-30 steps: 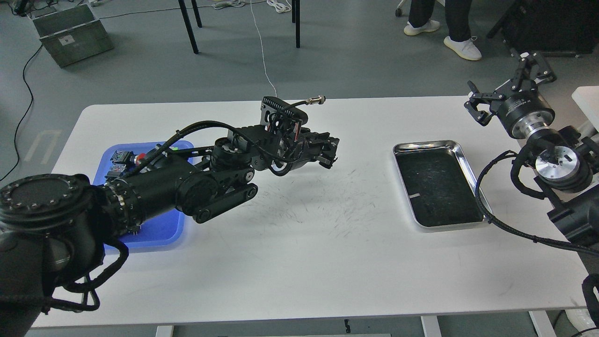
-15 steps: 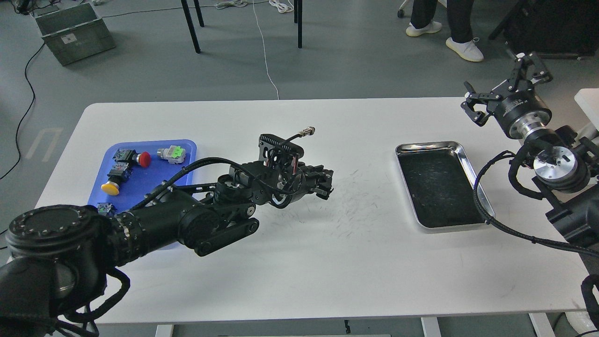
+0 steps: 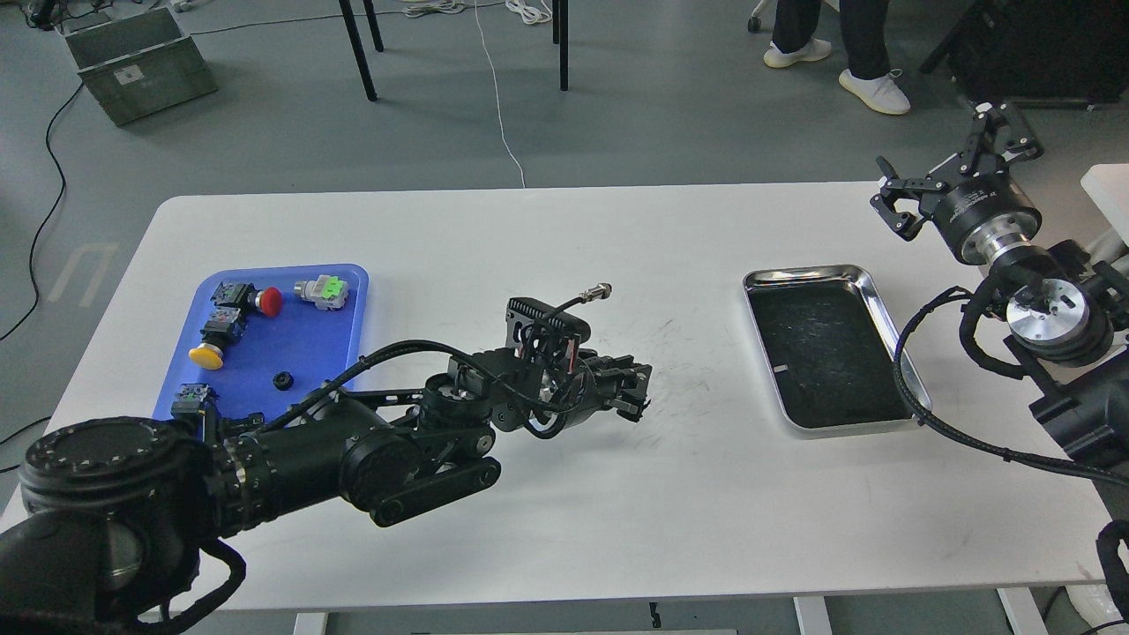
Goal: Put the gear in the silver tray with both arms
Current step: 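Carry the black gear with the left gripper toward the table center, then release the black gear on the table center and raise the left gripper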
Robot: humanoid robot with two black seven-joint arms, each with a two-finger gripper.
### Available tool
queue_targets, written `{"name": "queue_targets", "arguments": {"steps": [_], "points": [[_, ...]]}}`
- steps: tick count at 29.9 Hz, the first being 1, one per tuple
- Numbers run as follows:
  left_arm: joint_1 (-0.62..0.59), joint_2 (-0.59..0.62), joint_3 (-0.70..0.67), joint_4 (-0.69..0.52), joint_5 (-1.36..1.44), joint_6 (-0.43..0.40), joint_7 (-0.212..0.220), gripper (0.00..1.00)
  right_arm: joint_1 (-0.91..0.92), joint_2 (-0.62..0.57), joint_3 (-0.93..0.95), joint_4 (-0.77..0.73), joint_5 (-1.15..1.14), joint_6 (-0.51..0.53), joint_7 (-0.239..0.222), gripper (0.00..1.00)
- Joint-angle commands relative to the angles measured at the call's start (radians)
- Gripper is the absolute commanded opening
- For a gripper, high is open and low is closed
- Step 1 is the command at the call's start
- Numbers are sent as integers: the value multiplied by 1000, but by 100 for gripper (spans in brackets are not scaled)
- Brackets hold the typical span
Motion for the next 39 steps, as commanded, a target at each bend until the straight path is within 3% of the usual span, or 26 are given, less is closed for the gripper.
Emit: {"name": "queue_targets", "arguments": {"steps": [1, 4, 9, 11, 14, 15, 18, 29, 34, 39], "points": [[11, 0, 0, 2, -2, 10, 0, 32, -2, 0, -1, -1, 0, 0, 1, 99], [16, 0, 0, 2, -2, 16, 0, 36, -2, 0, -1, -3, 0, 0, 1, 99], [21, 0, 0, 2, -6, 53, -2, 51, -6, 0, -1, -4, 0, 0, 1, 99], [19, 0, 0, 1, -21, 59, -2, 64, -6, 0, -1, -4, 0, 0, 1, 99], [15, 0, -2, -1, -72, 83, -2, 93, -6, 0, 0, -3, 0, 0, 0, 99], [10, 0, -9, -1, -92, 91, -2, 96, -6, 0, 0, -3, 0, 0, 0, 99], [-7, 0, -34, -1, -153, 93, -2, 98, -6, -1, -1, 5, 0, 3, 0, 99], [-44, 0, -362, -31, -371, 96, -2, 98, -6, -10, 8, 8, 1, 5, 1, 99], [-42, 129, -480, -68, -583, 97, -6, 98, -2, -10, 6, 14, 1, 5, 1, 99], [-18, 195, -662, -68, -702, 122, -40, 98, 12, -12, 2, 32, -2, 5, -3, 99]]}}
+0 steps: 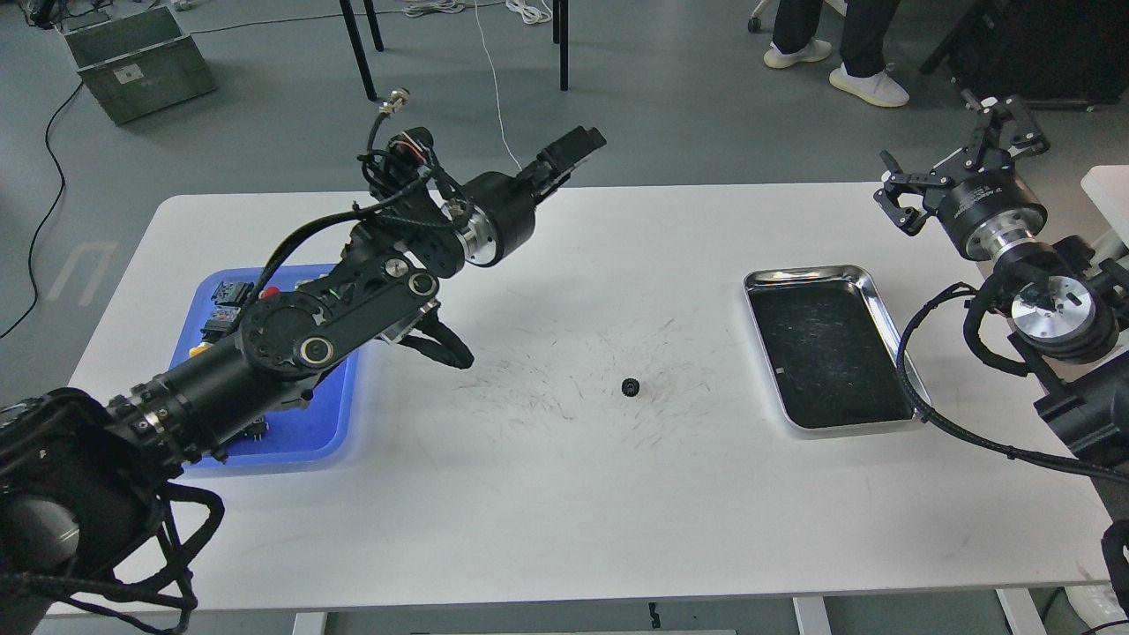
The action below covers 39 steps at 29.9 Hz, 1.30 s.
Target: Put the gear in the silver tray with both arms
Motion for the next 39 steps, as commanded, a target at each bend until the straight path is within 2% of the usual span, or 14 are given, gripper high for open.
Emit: {"name": "queue_targets", "arguments": {"steps": [1, 8, 11, 14, 19, 25, 29, 32, 34, 39], "points": [[25, 30, -143, 11, -74, 34, -28, 98, 13, -2, -8, 8, -6, -2, -7, 99], [131, 102, -272, 34, -331, 48, -80, 98, 97, -9, -86, 73, -18, -18, -13, 99], [184, 115, -354, 42, -373, 44, -83, 98, 152, -40, -144, 143, -54, -49, -19, 99], [226, 125, -416, 42, -440, 37, -84, 98, 209, -48, -207, 201, -116, -69, -61, 99], [249, 178, -418, 42, -565, 31, -83, 98, 300, -48, -332, 269, -317, -71, -176, 99], [257, 217, -418, 43, -635, 4, -83, 98, 453, -35, -665, 366, -642, -72, -190, 99], [264, 227, -421, 43, -646, -10, -88, 98, 568, 59, -933, 364, -800, -71, -197, 99], [275, 231, -422, 43, -645, -10, -98, 98, 607, 136, -1070, 361, -874, -65, -242, 99], [277, 231, -422, 46, -645, -9, -100, 98, 613, 184, -1126, 352, -884, -61, -266, 99], [277, 239, -424, 48, -645, -10, -100, 98, 611, 268, -1244, 298, -891, -57, -291, 99]]}}
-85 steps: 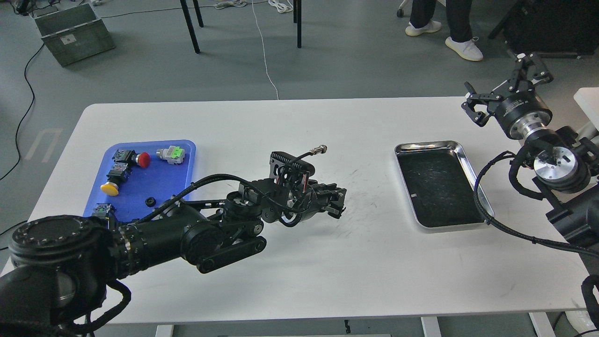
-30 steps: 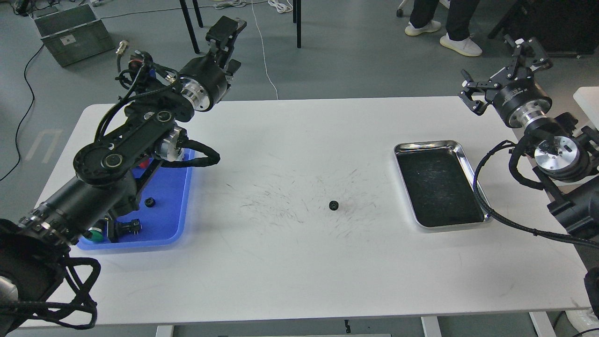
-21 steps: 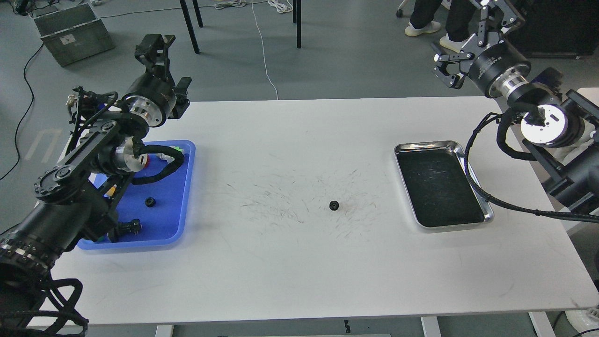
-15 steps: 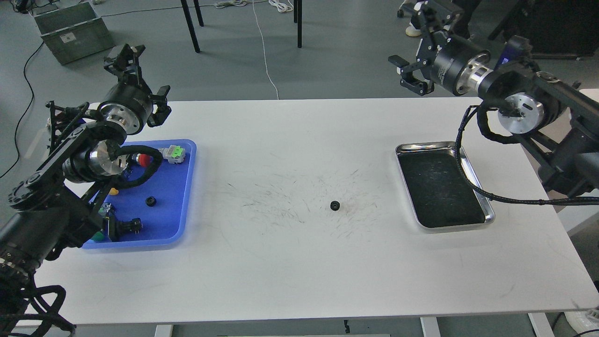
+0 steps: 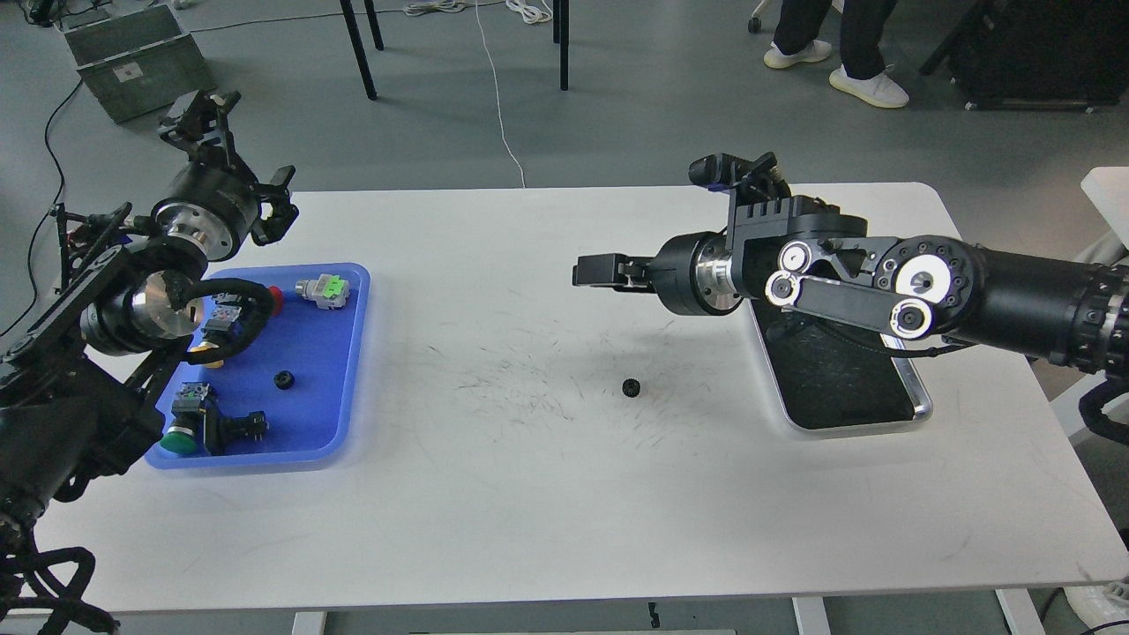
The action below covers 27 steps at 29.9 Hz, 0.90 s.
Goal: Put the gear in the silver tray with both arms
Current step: 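Reach the right gripper to the black gear and grasp it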
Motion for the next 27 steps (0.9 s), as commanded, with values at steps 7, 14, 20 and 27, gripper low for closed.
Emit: {"name": "queue_targets", "arguments": {"steps": [7, 14, 20, 27], "points": [[0, 6, 0, 5, 2, 1, 0, 98, -7, 83, -160, -40, -15, 48, -26, 98], [2, 6, 1, 6, 7, 3, -14, 98, -13, 94, -176, -41, -67, 51, -28, 97], [2, 6, 4, 7, 8, 6, -16, 98, -13, 117, -202, -54, -69, 51, -26, 95], [2, 6, 4, 7, 8, 6, -16, 98, -9, 121, -209, -63, -86, 51, -26, 85]]}}
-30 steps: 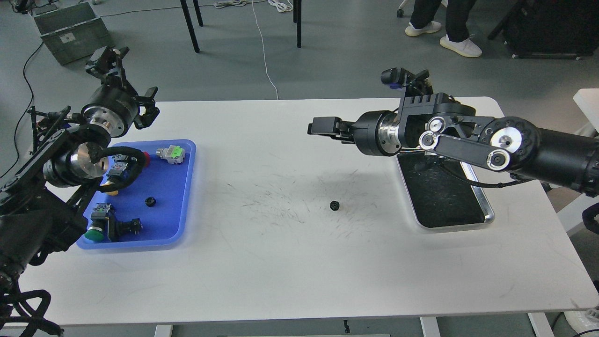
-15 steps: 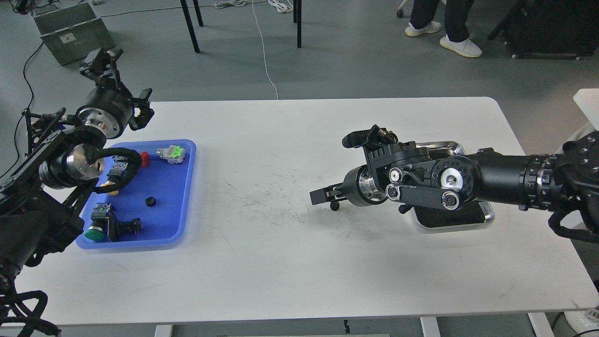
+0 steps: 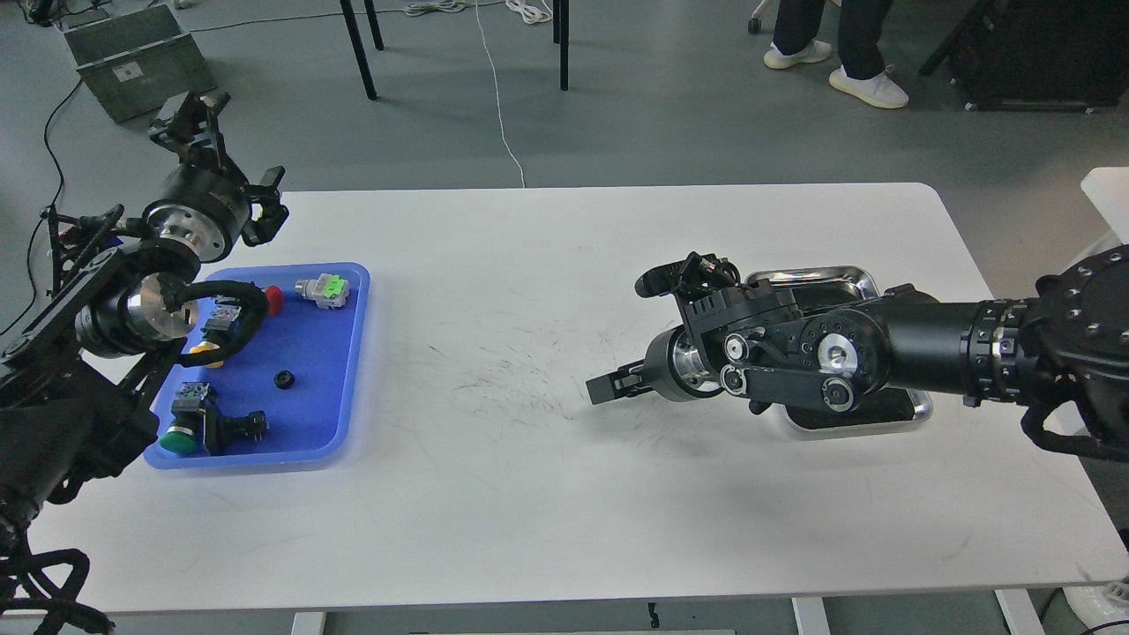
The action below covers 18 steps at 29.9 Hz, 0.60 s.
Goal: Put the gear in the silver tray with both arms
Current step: 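Reach the right gripper to the black gear and grasp it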
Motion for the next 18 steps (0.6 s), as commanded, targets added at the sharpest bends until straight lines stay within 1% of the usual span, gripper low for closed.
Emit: {"name": "queue_targets", "arguments": {"steps": [1, 5, 6, 8, 10, 12, 14, 16, 18], "points": [[0, 0, 0, 0, 0, 0, -2, 98, 3, 1, -14, -2, -28, 0, 2, 79], [0, 1, 2, 0, 2, 0, -11, 98, 8, 2, -26, -2, -50, 17, 10, 61], [0, 2, 2, 0, 2, 0, -14, 98, 9, 2, -26, -2, -50, 29, 12, 59], [0, 2, 2, 0, 3, 0, -15, 98, 11, 1, -26, -2, -50, 44, 12, 57], [0, 2, 2, 0, 3, 0, -15, 98, 11, 2, -26, -3, -50, 46, 12, 53], [0, 2, 2, 0, 3, 0, -15, 98, 11, 2, -28, -3, -50, 47, 12, 48], [0, 2, 2, 0, 3, 0, -15, 98, 11, 8, -28, -5, -50, 47, 12, 39], [0, 2, 2, 0, 3, 0, -15, 98, 12, 8, -28, -14, -50, 47, 12, 24], [2, 2, 2, 0, 3, 0, -15, 98, 14, 8, -28, -17, -50, 47, 13, 16]]}}
